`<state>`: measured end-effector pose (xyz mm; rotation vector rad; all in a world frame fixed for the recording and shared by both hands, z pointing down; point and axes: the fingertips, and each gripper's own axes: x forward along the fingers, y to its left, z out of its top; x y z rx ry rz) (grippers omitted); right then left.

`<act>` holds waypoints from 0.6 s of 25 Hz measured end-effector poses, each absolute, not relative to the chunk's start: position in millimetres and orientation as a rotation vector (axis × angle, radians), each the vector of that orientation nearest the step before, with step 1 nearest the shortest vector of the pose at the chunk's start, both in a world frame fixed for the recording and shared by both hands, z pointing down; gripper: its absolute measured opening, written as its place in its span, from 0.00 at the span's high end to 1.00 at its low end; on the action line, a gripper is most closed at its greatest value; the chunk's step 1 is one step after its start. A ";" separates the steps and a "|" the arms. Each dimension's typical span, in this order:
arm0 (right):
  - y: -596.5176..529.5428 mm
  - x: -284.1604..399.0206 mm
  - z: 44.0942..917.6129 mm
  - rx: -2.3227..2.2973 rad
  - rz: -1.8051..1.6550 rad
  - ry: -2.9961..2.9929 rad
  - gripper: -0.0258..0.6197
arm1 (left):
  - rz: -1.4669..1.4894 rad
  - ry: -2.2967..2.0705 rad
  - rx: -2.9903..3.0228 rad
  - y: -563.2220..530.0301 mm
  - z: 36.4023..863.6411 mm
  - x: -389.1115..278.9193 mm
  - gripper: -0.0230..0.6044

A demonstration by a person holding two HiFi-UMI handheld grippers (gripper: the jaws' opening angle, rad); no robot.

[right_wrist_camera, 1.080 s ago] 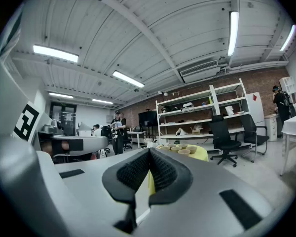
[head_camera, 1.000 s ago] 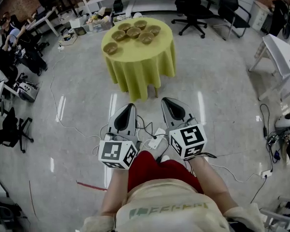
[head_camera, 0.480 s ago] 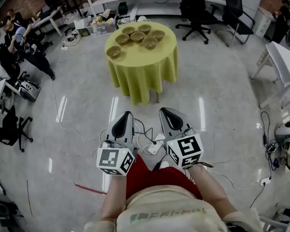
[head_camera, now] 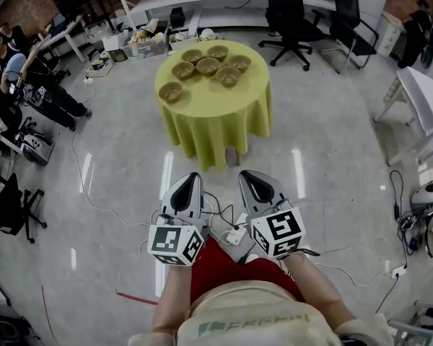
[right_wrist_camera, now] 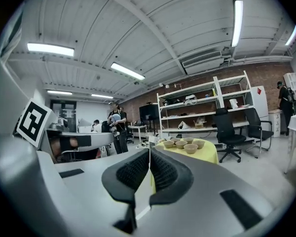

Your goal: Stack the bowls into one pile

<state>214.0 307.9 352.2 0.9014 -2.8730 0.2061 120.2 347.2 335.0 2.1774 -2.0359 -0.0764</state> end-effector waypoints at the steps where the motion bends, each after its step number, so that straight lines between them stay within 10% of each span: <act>1: 299.6 200.0 353.5 0.914 0.216 -2.864 0.90 | -0.072 -2.033 2.182 337.6 335.3 103.9 0.93; 15: 178.9 5.9 367.4 1.036 0.275 -2.754 0.90 | 0.044 -1.963 2.140 199.3 365.1 -120.1 0.93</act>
